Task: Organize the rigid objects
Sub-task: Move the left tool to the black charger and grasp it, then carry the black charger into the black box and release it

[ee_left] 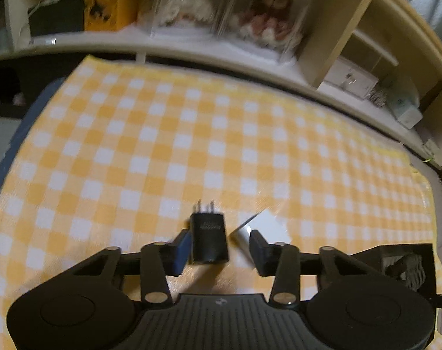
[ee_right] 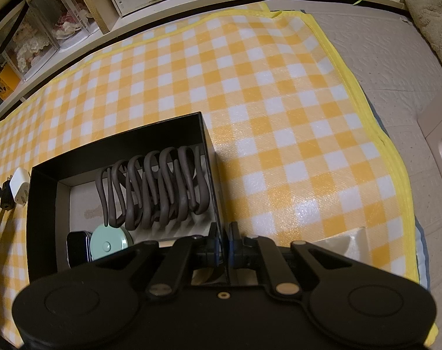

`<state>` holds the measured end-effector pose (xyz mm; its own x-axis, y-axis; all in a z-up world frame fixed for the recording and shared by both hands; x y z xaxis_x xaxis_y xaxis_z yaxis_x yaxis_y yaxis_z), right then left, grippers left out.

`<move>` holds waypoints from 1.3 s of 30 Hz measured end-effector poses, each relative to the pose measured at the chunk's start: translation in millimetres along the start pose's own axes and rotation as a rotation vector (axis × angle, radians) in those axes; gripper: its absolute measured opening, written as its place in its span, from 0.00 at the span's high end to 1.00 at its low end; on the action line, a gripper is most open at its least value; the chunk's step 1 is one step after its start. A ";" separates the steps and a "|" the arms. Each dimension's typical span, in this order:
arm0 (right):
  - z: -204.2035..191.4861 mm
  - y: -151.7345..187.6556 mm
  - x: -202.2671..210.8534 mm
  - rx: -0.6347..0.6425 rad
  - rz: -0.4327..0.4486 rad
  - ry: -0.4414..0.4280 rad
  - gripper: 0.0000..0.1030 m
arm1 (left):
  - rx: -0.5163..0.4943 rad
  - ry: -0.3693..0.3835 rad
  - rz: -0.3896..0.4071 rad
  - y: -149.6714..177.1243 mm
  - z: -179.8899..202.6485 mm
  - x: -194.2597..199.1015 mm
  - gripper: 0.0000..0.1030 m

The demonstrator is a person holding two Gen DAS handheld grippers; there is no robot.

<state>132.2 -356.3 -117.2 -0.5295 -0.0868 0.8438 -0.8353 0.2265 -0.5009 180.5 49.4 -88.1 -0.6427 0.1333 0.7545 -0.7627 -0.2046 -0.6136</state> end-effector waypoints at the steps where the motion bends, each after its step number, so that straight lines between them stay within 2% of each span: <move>1: 0.0 0.0 0.0 0.000 0.000 0.000 0.93 | 0.006 -0.006 -0.008 1.5 -1.4 -4.2 0.61; 7: 0.0 -0.1 0.0 0.001 0.000 0.000 0.93 | -0.018 -0.054 -0.016 4.3 -2.3 -20.5 0.67; 17: -0.6 0.2 0.3 0.002 0.000 0.001 0.93 | 0.025 -0.044 0.028 1.5 -5.8 -11.6 0.68; 20: -0.5 0.0 0.3 0.000 0.000 -0.001 0.93 | 0.041 0.004 0.070 -4.7 1.8 3.1 0.68; 26: -0.6 -0.2 0.2 0.001 -0.001 0.000 0.93 | 0.037 0.153 0.127 -7.2 33.9 35.5 0.68; 30: 0.3 0.2 0.2 0.004 0.000 0.001 0.93 | 0.043 0.237 0.124 -5.3 60.1 46.6 0.68; 34: 0.6 0.9 -0.1 0.004 -0.001 0.001 0.93 | -0.007 0.285 0.121 -4.5 90.9 51.9 0.68; 39: 0.6 0.7 0.0 0.004 0.000 0.000 0.94 | -0.042 0.357 0.064 8.6 128.3 50.2 0.68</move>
<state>131.6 -356.7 -117.7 -0.5292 -0.0864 0.8441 -0.8361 0.2224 -0.5014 151.1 -70.1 -25.6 -0.6683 0.4530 0.5900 -0.7177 -0.1840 -0.6716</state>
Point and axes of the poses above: each gripper's, at about its wrist camera, not at the fingertips, and x roughly against the way its jaws point, z to its right, y to its underside, the point moved 3 cm from there along -x, roughly the way its jaws point, and after that the axes turned 7 degrees about z, right-handed, at the moved point
